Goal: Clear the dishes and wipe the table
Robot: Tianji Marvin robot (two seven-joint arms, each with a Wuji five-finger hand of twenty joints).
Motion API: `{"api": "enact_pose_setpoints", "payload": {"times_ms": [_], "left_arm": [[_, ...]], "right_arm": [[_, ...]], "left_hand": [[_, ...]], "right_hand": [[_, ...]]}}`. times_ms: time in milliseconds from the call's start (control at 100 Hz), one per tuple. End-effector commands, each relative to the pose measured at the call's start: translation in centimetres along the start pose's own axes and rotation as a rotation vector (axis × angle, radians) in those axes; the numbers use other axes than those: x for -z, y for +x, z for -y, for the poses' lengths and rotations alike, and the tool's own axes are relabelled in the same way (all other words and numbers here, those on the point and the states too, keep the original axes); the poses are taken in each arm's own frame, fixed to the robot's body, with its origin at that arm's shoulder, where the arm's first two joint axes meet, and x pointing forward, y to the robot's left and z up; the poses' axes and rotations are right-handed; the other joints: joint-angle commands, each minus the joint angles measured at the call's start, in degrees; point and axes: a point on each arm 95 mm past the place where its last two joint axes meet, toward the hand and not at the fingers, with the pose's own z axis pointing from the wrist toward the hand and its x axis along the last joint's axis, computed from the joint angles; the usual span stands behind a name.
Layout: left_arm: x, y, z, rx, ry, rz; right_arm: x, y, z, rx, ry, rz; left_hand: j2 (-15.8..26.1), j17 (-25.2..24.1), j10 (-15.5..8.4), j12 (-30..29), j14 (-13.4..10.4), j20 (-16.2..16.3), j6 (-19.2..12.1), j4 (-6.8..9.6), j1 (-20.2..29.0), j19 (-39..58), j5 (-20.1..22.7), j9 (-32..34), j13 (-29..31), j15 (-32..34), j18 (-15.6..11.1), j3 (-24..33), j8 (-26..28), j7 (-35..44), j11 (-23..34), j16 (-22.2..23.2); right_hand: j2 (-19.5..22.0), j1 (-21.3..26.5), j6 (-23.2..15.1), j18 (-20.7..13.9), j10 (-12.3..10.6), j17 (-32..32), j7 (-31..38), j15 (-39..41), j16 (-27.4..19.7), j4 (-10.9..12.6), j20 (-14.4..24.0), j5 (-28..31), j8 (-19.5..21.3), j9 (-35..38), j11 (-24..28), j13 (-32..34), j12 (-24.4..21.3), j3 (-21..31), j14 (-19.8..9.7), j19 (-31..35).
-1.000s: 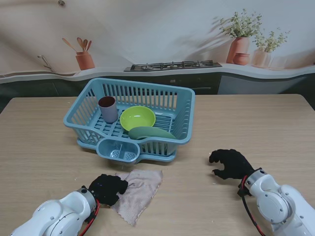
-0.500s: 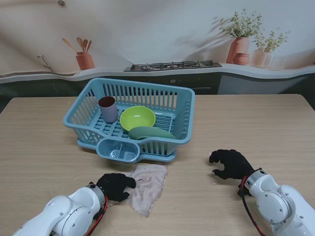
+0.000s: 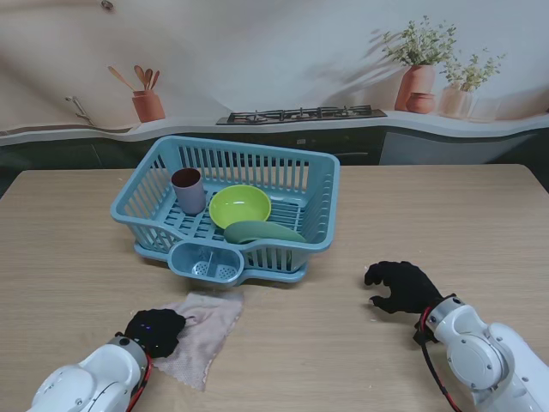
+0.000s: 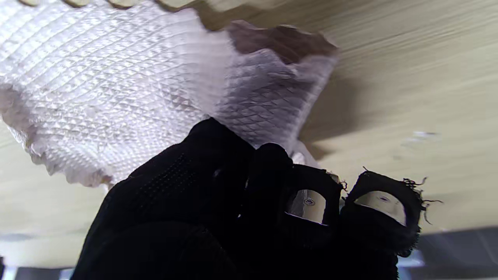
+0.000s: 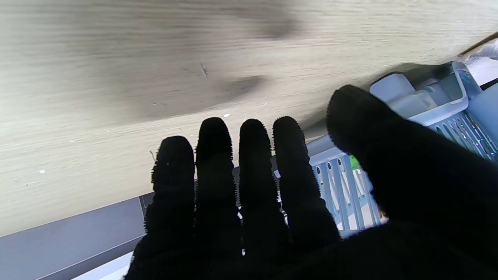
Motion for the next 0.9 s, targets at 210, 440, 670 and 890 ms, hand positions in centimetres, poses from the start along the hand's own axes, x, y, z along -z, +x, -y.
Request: {"api": "enact_pose_setpoints", "payload": {"times_ms": [210,440,670,890], "left_arm": [[1.0,-2.5,-1.6,0.022,0.038,0.062],[-0.1,-1.5,-1.0,0.062,0.079,-0.045],[0.4,-0.6,0.3,0.021,0.143,-0.166],[1.0,-0.1,1.3,0.053,0.193,-0.233]], "right_arm": [[0.0,0.1,0.4,0.004,0.024,-0.003],[-0.1,0.1,0.4,0.004,0.025,-0.001],[0.0,0.0,0.4,0.008,0.024,0.001],[0.1,0.0,0.4,0.009,0.024,0.001]], "left_hand": [[1.74,0.97,6.97,-2.08,0.76,1.66,3.71,-0.77,4.18,4.20,0.14,1.89,2.02,2.46,5.13,-0.43,3.49,1.64,1.94,0.64],[2.11,-9.44,1.59,-1.75,0.58,4.63,-5.46,-0.02,2.27,-4.90,-5.01,-4.57,-6.98,-2.81,5.13,-4.05,6.04,1.42,0.85,3.67],[-2.66,-21.73,-0.81,-1.89,3.63,7.33,-14.29,-1.75,-2.50,-15.01,-12.19,-18.23,-22.70,-16.22,5.13,-4.83,7.99,-2.18,-8.70,9.04],[-3.57,-37.09,-4.88,-15.31,4.71,2.55,-18.70,-2.05,-3.83,-25.00,-10.20,-26.29,-35.77,-37.69,4.91,-4.75,1.95,-9.17,-25.21,-3.72]], "right_hand": [[0.26,0.70,-0.20,0.71,0.23,-0.54,0.05,-0.82,-0.53,1.36,0.12,1.37,-0.31,-0.53,-0.41,-0.68,-0.86,1.12,0.91,0.12],[0.25,0.64,-0.25,0.80,0.23,-0.62,0.01,-0.85,-0.55,1.33,0.10,1.43,-0.27,-0.50,-0.47,-0.71,-0.89,1.10,0.86,0.14],[0.10,0.63,-0.32,1.34,0.23,-0.99,-0.01,-0.87,-0.56,1.31,0.22,1.67,-0.22,-0.50,-0.47,-0.73,-0.89,1.08,0.82,0.17],[0.08,0.55,-0.46,1.63,0.23,-1.02,-0.04,-0.90,-0.57,1.28,0.41,1.89,-0.16,-0.50,-0.47,-0.71,-0.89,1.01,0.80,0.19]]}}
